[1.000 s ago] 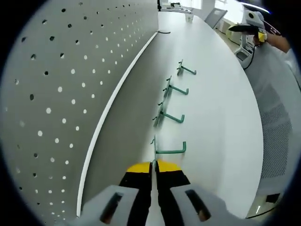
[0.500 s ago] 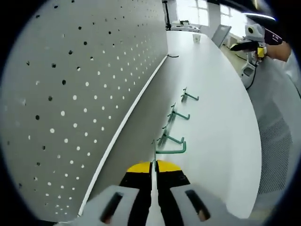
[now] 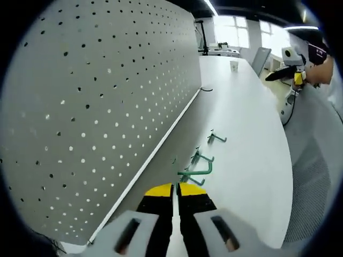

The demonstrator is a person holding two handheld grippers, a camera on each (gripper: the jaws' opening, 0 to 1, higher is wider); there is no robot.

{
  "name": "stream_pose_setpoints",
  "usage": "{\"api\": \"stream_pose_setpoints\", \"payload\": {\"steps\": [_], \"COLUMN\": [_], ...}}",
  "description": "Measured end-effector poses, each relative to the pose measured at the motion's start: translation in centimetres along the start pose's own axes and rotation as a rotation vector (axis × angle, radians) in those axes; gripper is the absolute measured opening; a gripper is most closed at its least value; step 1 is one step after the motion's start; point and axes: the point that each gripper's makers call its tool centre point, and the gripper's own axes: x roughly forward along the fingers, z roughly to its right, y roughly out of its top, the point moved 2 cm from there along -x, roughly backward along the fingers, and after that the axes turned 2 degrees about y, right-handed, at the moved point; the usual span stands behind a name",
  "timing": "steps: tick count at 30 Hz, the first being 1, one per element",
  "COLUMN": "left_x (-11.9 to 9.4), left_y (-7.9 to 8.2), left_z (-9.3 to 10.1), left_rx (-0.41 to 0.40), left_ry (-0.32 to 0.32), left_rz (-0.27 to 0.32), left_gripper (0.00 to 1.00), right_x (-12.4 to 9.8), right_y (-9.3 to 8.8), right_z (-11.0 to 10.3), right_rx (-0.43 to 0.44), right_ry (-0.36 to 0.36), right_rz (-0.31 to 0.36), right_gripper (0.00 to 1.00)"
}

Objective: Insert the hook assembly into the mounting plate slot until the hook locks in place.

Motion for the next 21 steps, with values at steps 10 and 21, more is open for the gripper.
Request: {"api": "stream_pose_setpoints", "payload": {"steps": [10,21], "left_x": [-1.8,-3.6], "left_y": [2.0,3.7], "left_z": [2.5,4.4], "left_rx": [-0.037,-0.112], "left_ry": [0.056,0.104], "left_rz": [0.102,0.211], "left_gripper": [0.01,0.02], "right_x": [0.3,0.6], "right_y": [1.1,1.8], "right_z": [-0.4,-1.2], "right_rx": [0.022,0.014], "right_ry": [0.027,0.045], "right_rz": [0.039,0.050], "right_gripper": [0.72,0.72]}}
